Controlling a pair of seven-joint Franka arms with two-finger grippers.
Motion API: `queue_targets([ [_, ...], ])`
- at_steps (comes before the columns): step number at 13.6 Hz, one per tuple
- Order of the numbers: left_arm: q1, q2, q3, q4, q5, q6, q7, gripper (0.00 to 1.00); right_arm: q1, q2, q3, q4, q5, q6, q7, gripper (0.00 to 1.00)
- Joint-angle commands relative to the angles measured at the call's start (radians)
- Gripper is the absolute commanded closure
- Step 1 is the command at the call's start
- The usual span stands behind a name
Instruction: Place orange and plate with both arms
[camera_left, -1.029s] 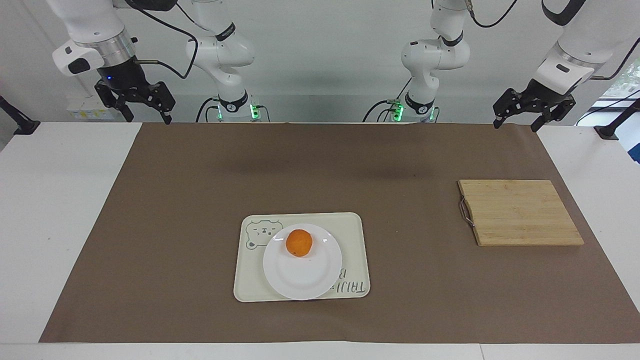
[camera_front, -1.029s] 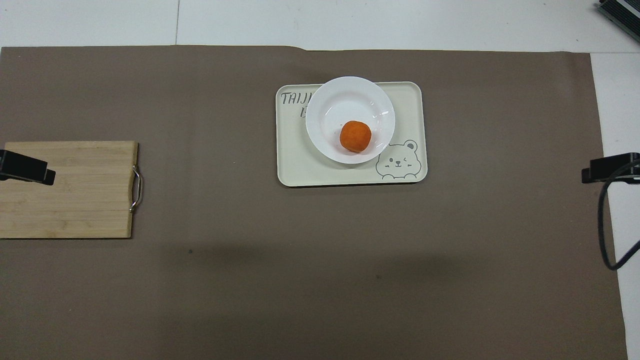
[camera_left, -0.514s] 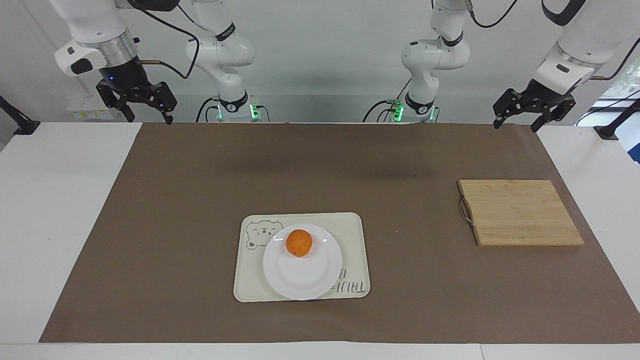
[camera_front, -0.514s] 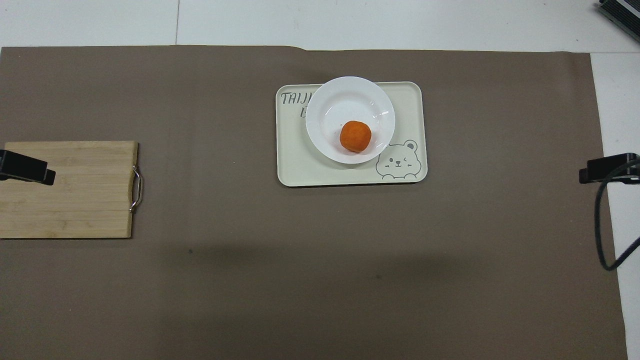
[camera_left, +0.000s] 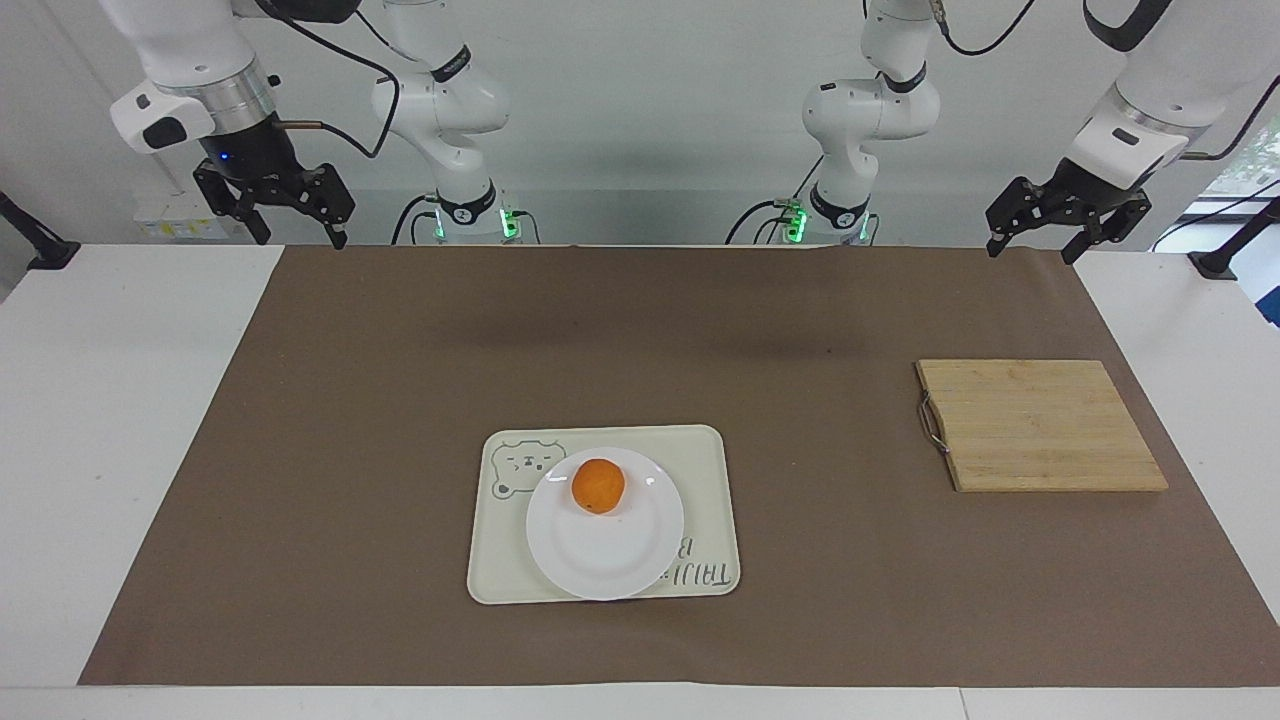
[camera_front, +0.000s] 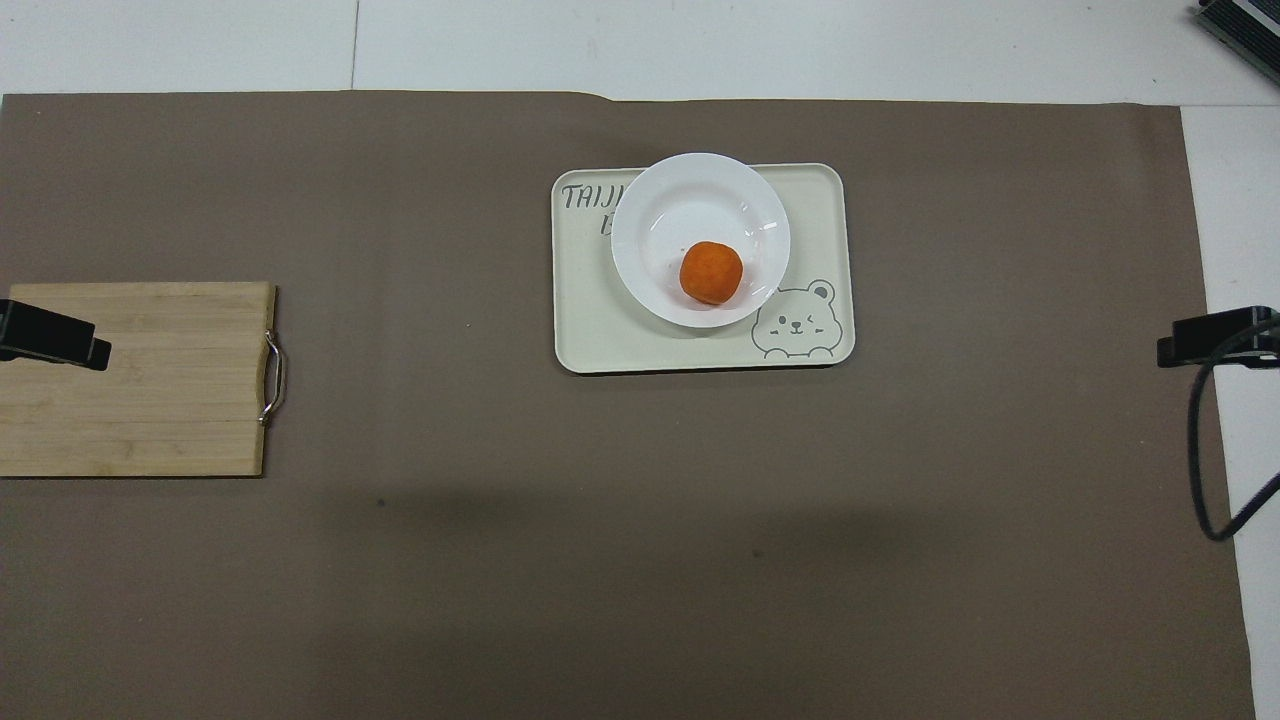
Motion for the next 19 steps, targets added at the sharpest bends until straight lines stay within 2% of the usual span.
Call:
queue_targets([
  [1, 0.004, -0.023, -0.002, -0.026, 0.0, 0.008, -0.004, 0.0, 0.0, -0.021, 0.009, -0.023, -0.025, -0.004, 0.021, 0.0],
  [19, -0.002, -0.023, -0.007, -0.024, -0.005, 0.015, -0.005, 0.0, -0.014, -0.003, 0.004, 0.008, -0.014, 0.002, -0.001, 0.0],
])
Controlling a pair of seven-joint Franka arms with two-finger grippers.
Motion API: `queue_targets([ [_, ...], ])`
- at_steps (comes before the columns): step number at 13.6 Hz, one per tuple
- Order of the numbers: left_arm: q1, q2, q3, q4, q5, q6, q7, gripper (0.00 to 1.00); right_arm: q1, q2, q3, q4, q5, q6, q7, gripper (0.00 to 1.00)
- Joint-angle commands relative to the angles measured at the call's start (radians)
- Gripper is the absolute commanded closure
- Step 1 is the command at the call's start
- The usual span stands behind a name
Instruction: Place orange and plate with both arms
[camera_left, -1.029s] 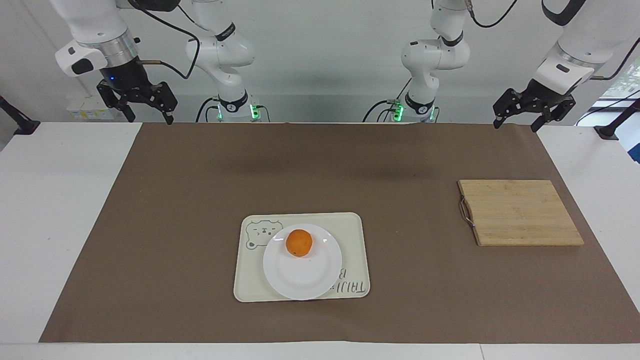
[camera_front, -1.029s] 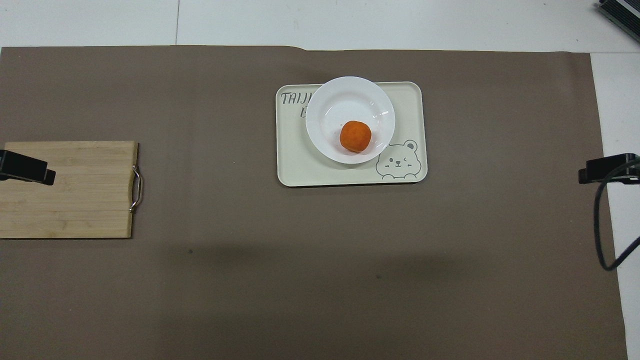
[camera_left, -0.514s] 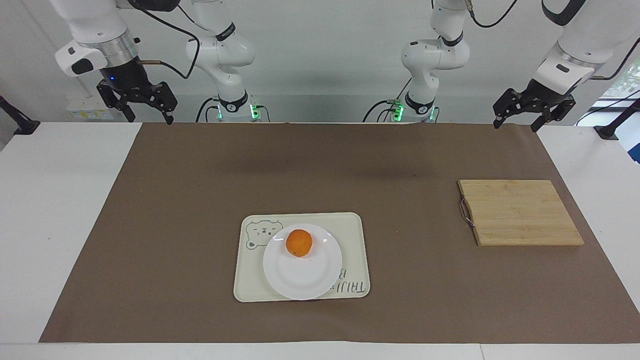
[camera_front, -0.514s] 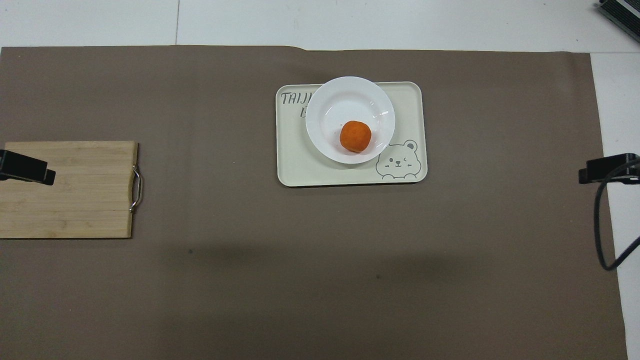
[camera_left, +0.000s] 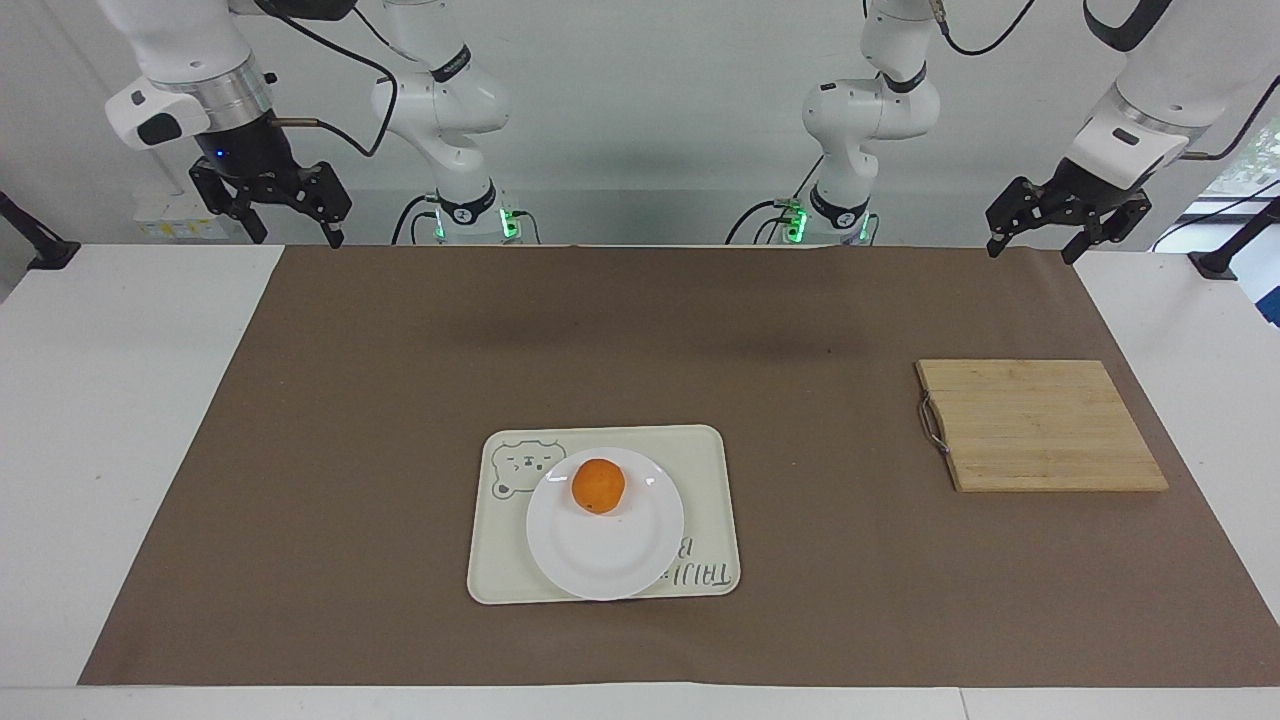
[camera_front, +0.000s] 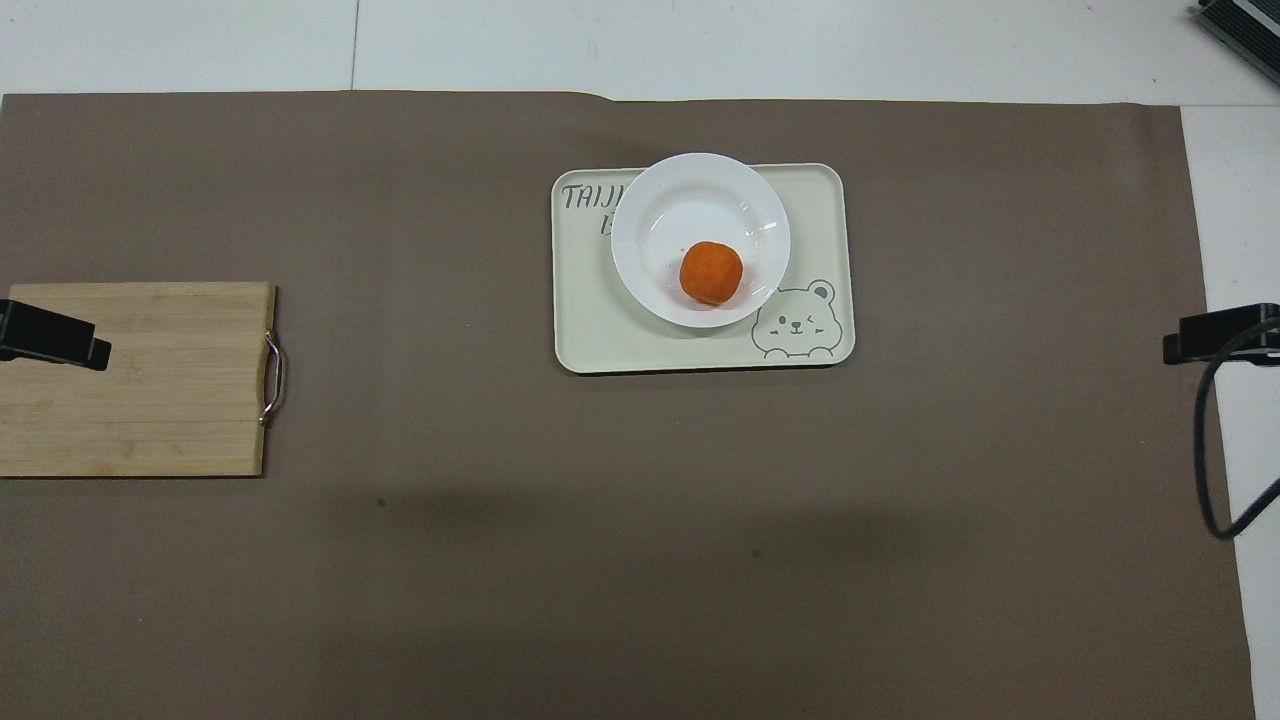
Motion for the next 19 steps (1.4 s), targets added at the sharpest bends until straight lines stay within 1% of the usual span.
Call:
queue_targets([
  [1, -0.005, -0.022, -0.014, -0.024, -0.005, 0.014, -0.005, 0.0, -0.011, -0.003, 0.003, 0.002, -0.014, -0.004, -0.001, 0.0],
  [13, -0.002, -0.023, -0.012, -0.029, 0.0, 0.005, -0.005, 0.0, -0.01, -0.003, 0.001, 0.004, -0.012, -0.004, -0.001, 0.0],
  [14, -0.001, -0.023, -0.012, -0.029, -0.002, 0.005, -0.005, 0.0, -0.011, -0.003, 0.0, 0.004, -0.028, -0.006, 0.001, 0.0],
  [16, -0.001, -0.022, -0.012, -0.026, 0.0, 0.006, -0.007, 0.0, -0.056, -0.006, -0.003, -0.001, -0.035, 0.005, 0.002, 0.0],
  [19, -0.001, -0.023, -0.011, -0.026, 0.0, 0.005, -0.007, 0.0, -0.051, -0.004, 0.0, -0.004, -0.037, 0.029, 0.001, 0.0],
])
